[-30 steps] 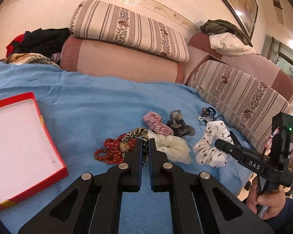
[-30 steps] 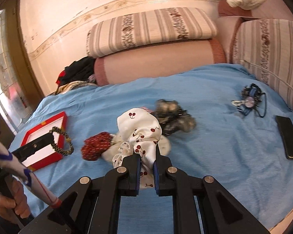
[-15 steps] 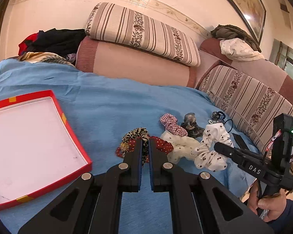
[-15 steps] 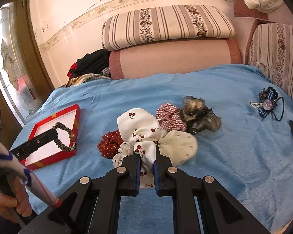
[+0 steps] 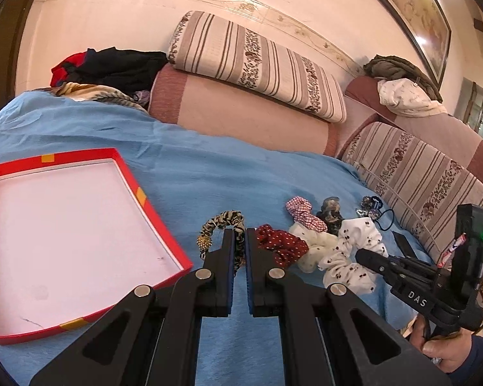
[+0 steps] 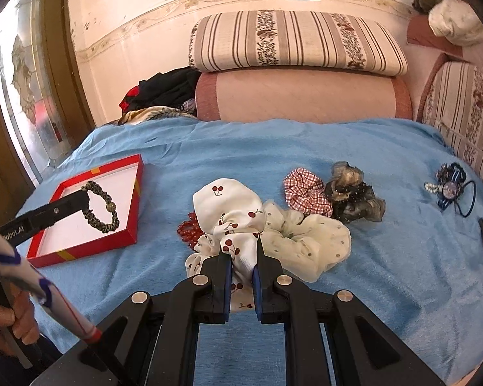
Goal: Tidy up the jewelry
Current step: 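Carry the hair tie and cherry scrunchie over the red-rimmed box with both grippers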
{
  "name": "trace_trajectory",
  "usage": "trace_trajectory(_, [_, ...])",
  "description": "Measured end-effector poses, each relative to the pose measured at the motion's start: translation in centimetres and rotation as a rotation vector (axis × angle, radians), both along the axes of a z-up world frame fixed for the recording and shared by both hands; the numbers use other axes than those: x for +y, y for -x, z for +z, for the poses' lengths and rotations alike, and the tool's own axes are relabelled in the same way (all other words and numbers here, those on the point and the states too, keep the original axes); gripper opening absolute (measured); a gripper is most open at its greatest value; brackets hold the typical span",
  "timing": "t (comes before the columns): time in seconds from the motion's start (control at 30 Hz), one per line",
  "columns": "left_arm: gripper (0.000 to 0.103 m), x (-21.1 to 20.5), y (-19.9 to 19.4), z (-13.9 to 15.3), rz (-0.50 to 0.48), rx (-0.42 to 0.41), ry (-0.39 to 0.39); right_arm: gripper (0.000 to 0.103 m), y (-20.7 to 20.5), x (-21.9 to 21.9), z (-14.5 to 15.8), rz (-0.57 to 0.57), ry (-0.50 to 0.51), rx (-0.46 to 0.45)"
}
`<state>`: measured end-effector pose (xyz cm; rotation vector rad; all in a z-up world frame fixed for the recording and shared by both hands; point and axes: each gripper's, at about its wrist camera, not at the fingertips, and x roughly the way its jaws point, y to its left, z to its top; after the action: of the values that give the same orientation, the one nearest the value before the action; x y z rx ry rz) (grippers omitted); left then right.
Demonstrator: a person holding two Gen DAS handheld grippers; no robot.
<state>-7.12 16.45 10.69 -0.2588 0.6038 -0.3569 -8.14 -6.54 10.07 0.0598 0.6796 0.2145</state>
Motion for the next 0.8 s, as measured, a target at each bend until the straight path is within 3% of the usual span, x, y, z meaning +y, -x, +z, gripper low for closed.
trace_trajectory(0.5, [0.006, 2.6, 0.0, 0.2, 0.080, -0.007, -0.007, 0.012, -1.2, 5.3, 2.4, 0.099, 0.036, -0.024])
trace_trajectory(0.8, [0.006, 5.3, 0.0, 1.0, 0.186, -0.033, -0.043, 0.012, -2.3, 8.9, 3.9, 0.174, 0.033, -0.034])
